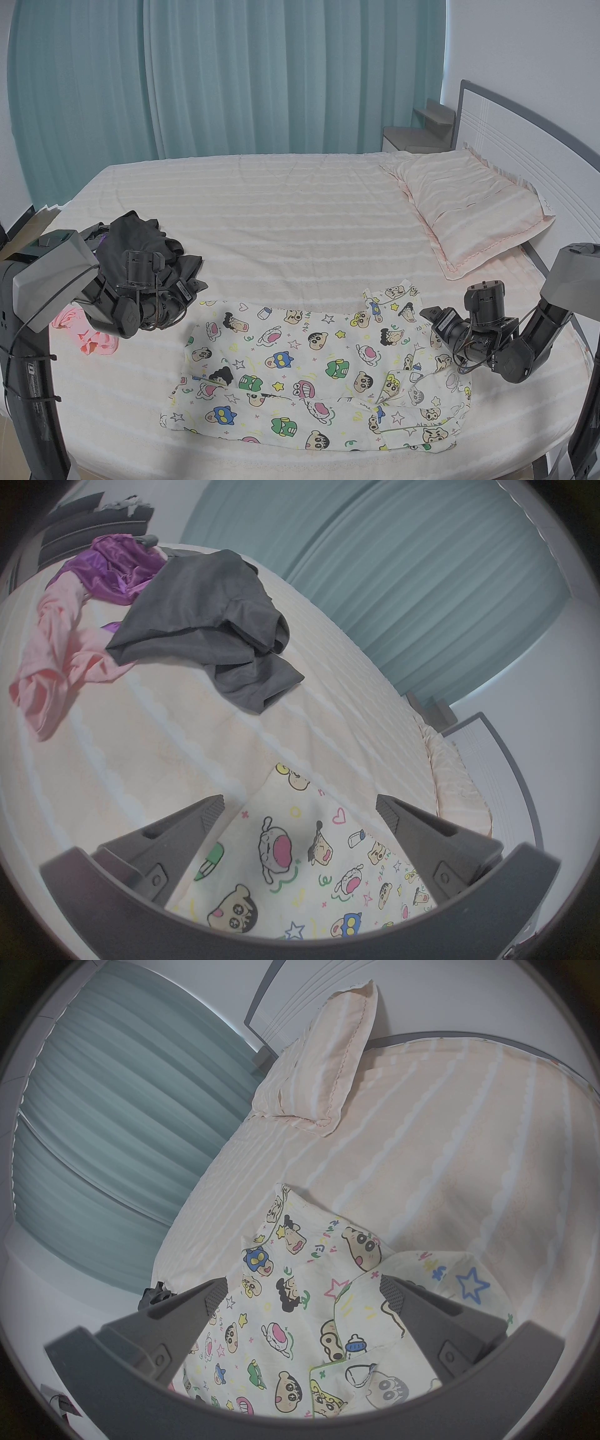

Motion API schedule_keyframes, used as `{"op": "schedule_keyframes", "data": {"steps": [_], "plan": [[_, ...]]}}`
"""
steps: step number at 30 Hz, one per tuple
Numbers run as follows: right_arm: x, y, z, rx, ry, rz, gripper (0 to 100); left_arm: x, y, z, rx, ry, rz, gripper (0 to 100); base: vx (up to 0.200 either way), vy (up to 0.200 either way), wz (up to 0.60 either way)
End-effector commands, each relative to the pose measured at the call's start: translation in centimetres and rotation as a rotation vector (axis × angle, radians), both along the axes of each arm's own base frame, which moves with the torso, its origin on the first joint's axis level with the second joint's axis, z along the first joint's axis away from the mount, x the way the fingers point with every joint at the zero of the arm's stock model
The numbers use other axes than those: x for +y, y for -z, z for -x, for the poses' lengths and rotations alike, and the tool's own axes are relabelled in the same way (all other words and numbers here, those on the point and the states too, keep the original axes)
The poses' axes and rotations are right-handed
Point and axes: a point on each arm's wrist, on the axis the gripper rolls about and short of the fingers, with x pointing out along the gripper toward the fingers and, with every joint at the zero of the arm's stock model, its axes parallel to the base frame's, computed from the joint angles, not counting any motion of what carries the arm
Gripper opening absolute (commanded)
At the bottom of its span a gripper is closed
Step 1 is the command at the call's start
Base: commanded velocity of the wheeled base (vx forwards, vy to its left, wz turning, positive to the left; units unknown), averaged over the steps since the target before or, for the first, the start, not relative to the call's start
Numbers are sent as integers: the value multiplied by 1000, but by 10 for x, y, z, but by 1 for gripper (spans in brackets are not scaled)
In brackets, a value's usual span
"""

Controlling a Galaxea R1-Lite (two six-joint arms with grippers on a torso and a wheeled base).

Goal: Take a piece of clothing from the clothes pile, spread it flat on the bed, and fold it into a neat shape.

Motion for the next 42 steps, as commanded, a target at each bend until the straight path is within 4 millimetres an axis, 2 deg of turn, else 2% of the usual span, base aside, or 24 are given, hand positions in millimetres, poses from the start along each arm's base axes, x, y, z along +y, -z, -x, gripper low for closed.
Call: {"op": "schedule_keyframes", "data": {"steps": [1,5,10,15,20,27,29,42], "plan": [[1,5,-1,12,-6,12,100,-2,16,-23,32,10,-18,100,0,0,0],[1,5,-1,11,-11,19,100,-3,23,-33,60,25,-32,100,0,0,0],[3,5,-2,7,-26,36,100,-4,37,-35,61,152,-60,100,0,0,0],[5,5,0,8,-33,44,100,-4,41,-36,53,208,-68,100,0,0,0],[5,10,-1,21,-32,48,100,-6,45,-47,27,214,-99,100,0,0,0],[4,11,-2,22,-31,52,100,-1,41,-55,-1,203,-106,100,0,0,0],[3,8,-2,14,-38,63,100,-2,48,-62,-6,204,-105,100,0,0,0],[0,10,-3,21,-49,96,100,-11,55,-70,-15,233,-95,100,0,0,0]]}}
